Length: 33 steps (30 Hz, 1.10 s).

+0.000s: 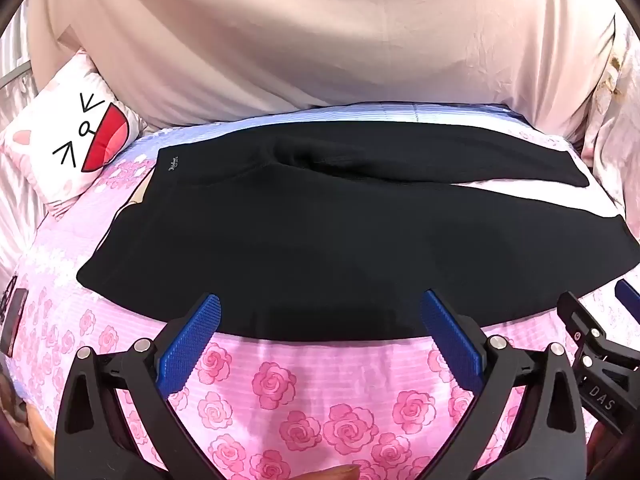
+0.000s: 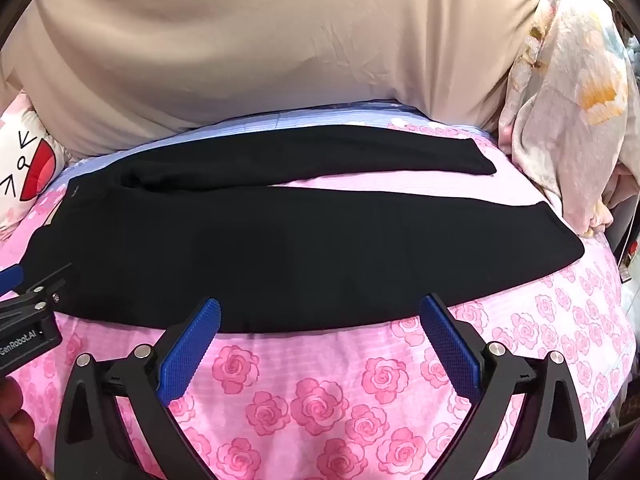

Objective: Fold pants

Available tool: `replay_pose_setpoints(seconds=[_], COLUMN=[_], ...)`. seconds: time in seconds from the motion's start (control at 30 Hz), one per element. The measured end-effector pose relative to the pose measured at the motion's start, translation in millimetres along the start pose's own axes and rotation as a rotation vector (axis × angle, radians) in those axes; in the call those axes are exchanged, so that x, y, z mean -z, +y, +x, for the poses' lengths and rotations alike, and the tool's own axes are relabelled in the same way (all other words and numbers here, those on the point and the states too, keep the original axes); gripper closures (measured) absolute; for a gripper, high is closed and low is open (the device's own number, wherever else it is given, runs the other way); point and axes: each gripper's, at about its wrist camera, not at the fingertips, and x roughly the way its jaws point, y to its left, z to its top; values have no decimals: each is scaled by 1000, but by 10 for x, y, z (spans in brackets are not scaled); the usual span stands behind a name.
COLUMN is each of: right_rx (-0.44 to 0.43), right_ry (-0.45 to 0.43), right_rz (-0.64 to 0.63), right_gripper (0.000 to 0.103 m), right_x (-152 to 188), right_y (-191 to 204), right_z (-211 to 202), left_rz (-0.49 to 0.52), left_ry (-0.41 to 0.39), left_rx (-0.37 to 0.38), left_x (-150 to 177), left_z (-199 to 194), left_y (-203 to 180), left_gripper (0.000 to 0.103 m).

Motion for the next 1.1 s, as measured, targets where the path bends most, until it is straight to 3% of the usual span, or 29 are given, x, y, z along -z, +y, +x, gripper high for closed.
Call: replay_pose_setpoints(seconds=[0.33,1.1], right_rx=[6,7], right_ry=[8,-8], right_rz=[-7,-7], right_gripper=[6,6], right_x=[-111,-29], right_y=[-30,60], right_z=[-49,-39], left_rz=[12,24], left_ry=[5,25], left_rx=[-10,-38], left_x=[-13,58], left_z=[-39,86], left_y=[-26,33], left_gripper=[5,5])
